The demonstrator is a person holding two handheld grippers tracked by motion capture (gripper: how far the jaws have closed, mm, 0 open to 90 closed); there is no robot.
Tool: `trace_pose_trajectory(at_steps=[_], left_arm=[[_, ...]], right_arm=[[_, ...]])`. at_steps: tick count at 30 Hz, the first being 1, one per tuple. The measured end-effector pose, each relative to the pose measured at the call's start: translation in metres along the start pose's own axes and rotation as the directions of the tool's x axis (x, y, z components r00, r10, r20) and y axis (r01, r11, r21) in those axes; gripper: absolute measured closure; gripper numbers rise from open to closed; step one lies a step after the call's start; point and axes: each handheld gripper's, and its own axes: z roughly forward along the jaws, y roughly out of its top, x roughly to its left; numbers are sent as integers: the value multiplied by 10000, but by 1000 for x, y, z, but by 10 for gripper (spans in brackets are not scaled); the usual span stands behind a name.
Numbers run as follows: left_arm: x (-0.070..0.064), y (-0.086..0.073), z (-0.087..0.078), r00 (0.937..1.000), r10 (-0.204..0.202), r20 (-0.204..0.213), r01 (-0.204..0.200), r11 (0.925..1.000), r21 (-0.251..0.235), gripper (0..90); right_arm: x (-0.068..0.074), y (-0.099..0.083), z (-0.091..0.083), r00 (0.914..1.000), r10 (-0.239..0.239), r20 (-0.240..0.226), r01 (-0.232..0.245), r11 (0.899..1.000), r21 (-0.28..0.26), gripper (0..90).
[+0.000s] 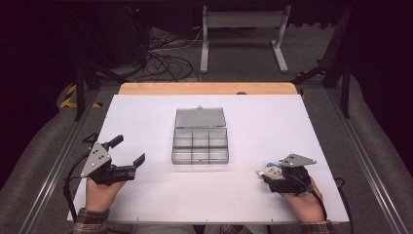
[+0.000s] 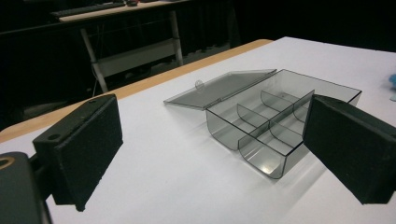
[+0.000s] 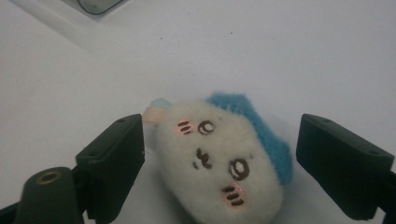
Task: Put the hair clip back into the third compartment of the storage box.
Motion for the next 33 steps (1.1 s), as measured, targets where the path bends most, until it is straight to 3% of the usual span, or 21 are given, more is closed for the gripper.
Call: trace_pose_trajectory(at_steps=[16,33], left_arm=[[-1,0,0,10000,-62,52,62,10000,-28,55],[-1,0,1,10000,-56,81,56,10000,-5,55]], right_arm=[[0,0,3,9994,-330,-106,333,9991,279,358],[1,5,0,9998,-110,-150,105,9994,-331,405]])
